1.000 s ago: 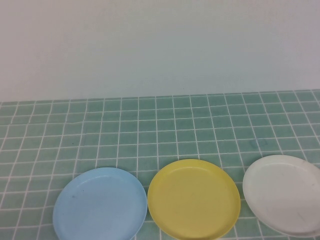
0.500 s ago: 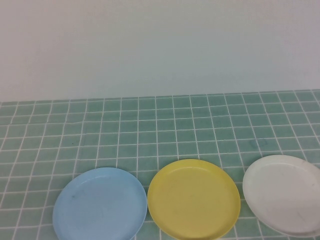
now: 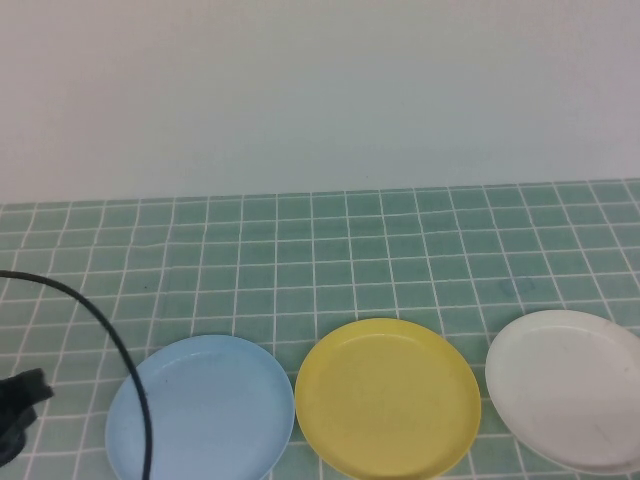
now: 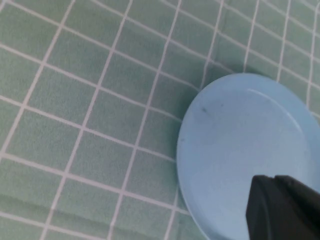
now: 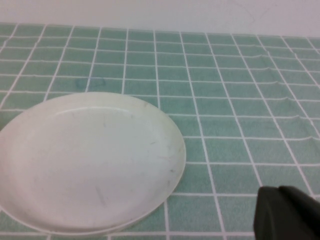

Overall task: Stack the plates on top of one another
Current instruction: Pick up the blue plate

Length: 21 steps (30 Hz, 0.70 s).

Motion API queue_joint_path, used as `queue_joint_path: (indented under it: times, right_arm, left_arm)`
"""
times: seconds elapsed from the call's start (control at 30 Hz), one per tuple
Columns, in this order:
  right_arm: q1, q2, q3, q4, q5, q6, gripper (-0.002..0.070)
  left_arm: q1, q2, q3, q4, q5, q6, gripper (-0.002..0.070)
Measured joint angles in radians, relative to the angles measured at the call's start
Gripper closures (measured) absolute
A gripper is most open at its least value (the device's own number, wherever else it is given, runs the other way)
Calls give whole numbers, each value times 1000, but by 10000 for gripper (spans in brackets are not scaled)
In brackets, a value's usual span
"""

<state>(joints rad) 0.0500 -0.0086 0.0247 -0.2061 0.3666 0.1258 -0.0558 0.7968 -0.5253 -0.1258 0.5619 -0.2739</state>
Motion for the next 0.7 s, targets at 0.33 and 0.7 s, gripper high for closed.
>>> queue_joint_path:
  times: [0.33, 0.7]
  right_arm:
    - [0, 0, 0, 0, 0, 0, 678]
    - [0, 0, 0, 0, 0, 0, 678]
  left_arm:
    - [0, 323, -1, -234, -122, 262, 442]
    - [0, 581, -2, -289, -281, 266, 354]
